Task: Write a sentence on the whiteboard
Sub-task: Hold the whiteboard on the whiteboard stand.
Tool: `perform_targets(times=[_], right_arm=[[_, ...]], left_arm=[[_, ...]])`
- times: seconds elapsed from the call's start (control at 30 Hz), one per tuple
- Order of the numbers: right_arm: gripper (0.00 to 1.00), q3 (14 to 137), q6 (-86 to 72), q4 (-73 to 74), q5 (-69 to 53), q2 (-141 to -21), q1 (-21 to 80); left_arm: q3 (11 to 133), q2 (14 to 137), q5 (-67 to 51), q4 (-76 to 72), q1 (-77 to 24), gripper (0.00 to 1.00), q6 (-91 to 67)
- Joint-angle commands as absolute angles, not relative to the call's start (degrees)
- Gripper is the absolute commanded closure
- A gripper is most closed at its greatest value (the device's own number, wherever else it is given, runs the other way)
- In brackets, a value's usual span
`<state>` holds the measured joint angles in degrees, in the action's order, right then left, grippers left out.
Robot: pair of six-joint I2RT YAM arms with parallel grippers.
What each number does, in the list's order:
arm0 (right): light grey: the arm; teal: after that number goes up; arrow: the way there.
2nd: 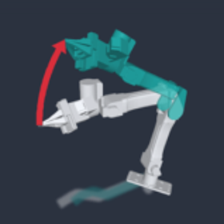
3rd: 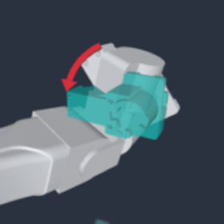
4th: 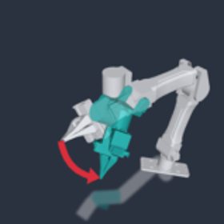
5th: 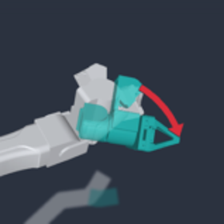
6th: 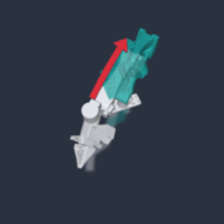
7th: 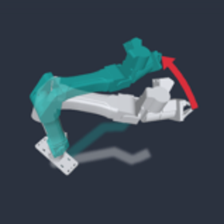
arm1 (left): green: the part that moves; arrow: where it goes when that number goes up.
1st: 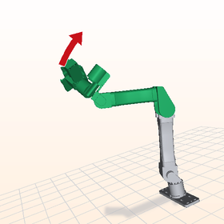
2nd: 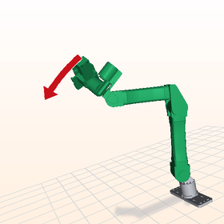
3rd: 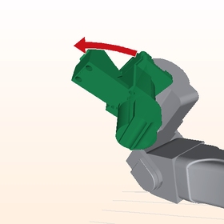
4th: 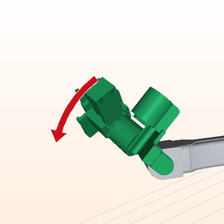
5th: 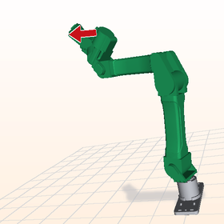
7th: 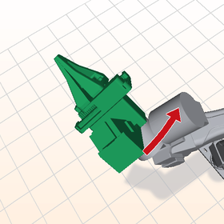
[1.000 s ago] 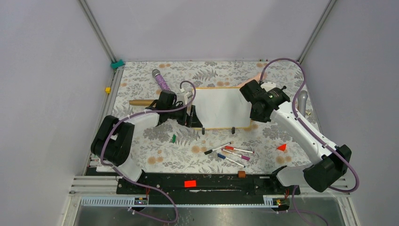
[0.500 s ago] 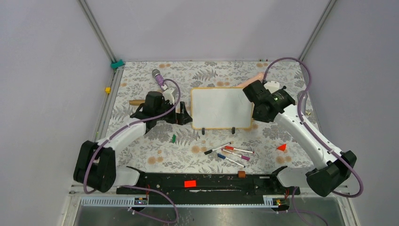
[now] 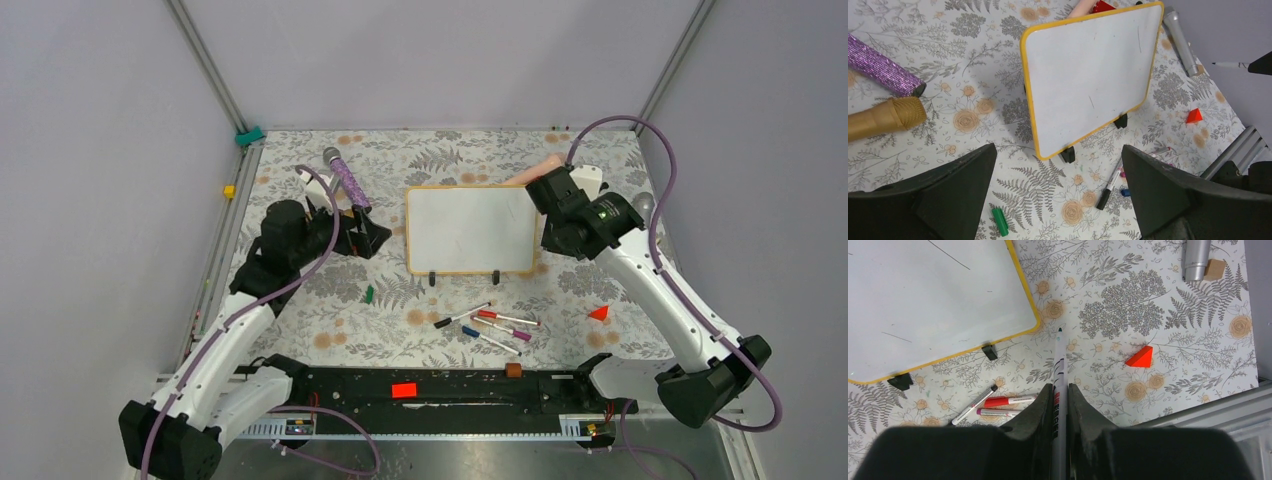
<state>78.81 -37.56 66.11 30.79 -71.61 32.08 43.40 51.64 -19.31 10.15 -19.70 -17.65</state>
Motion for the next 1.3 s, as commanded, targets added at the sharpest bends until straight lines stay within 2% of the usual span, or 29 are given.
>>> perform_targets(times=[0.0, 0.1, 0.23, 0.37, 0.6, 0.77, 1.0, 1.27], right_arm=[[1.0, 81.8, -36.0, 65.0, 31.9, -70.4, 31.6], [1.0, 82.6, -35.2, 65.0, 31.8, -70.2, 31.6], [1.0, 83.1, -34.1, 64.7, 31.9, -69.9, 31.6], [1.0, 83.2, -33.1, 63.8, 31.5, -69.9, 31.6], [1.0, 82.8, -32.0, 61.7, 30.5, -68.8, 31.6], [1.0, 82.1, -31.9, 59.7, 28.6, -68.6, 31.6], [1.0, 82.8, -31.7, 59.1, 27.3, -70.0, 31.6], [1.0, 82.5, -32.0, 59.0, 26.9, -70.0, 31.6]], left_arm=[[49.3, 50.8, -19.7, 13.6, -19.2, 0.01, -16.0], [51.5, 49.6, -20.2, 14.1, -19.1, 0.01, -15.9], [54.8, 49.9, -12.6, 17.5, -19.1, 0.01, -19.0], [58.4, 51.8, -11.2, 21.7, -18.9, 0.01, -17.4], [57.9, 51.7, -4.3, 17.0, -18.9, 0.01, -20.6], [51.1, 48.5, -5.1, 7.8, -19.0, 0.01, -17.4], [48.3, 48.9, -21.8, 7.7, -18.9, 0.01, -10.3], [50.9, 55.5, -26.0, 12.0, -18.9, 0.01, -11.9]])
